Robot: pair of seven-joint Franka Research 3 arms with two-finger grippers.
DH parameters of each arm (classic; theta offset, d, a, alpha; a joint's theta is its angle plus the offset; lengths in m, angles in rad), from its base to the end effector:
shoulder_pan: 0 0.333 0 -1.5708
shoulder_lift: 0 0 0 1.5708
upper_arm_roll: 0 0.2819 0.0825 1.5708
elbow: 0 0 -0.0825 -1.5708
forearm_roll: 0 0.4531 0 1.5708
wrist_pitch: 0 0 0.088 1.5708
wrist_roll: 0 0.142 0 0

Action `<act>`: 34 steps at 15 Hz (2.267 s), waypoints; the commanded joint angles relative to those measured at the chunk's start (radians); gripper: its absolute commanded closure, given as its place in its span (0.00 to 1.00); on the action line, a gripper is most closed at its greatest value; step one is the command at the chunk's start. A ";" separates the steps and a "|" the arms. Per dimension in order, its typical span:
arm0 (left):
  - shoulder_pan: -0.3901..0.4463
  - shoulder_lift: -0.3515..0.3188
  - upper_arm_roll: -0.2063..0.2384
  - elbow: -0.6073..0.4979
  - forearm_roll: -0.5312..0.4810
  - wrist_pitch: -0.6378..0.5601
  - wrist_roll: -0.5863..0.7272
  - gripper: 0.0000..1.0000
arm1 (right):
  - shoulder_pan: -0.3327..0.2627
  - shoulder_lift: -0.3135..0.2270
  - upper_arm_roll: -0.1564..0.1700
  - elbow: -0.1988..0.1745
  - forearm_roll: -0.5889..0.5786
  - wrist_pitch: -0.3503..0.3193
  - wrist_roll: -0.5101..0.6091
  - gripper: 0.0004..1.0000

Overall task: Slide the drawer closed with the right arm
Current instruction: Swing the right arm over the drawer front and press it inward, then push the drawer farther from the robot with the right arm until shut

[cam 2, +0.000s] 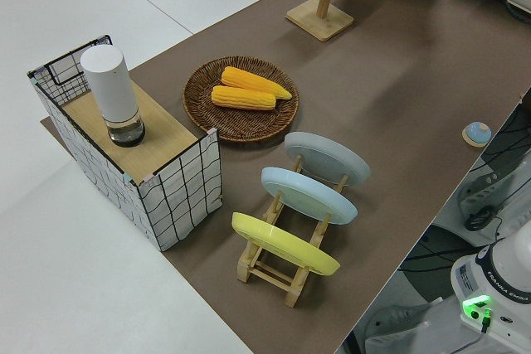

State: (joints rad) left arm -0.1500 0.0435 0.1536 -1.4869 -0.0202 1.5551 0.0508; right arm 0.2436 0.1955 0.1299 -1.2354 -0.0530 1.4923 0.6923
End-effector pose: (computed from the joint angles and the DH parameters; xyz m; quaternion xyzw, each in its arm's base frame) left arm 0.6354 -0.0023 0.5723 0.9996 -0.0240 0.0128 0.0064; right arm 0.6287 0.2289 0.6030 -0.9860 0.1631 -0.0341 0.0041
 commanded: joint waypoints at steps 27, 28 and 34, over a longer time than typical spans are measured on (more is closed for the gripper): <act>-0.017 0.013 0.017 0.020 0.012 0.000 0.008 0.00 | 0.054 0.254 -0.010 -0.052 0.001 0.195 0.698 1.00; -0.017 0.013 0.017 0.020 0.012 0.000 0.008 0.00 | 0.046 0.259 -0.010 -0.052 -0.001 0.197 0.696 1.00; -0.017 0.013 0.017 0.020 0.012 0.000 0.008 0.00 | -0.003 0.275 -0.009 -0.052 0.002 0.241 0.688 1.00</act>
State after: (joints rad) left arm -0.1500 0.0435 0.1536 -1.4869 -0.0202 1.5551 0.0508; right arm 0.2739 0.4713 0.1064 -1.2739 -0.0533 1.6850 1.3727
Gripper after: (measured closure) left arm 0.000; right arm 0.991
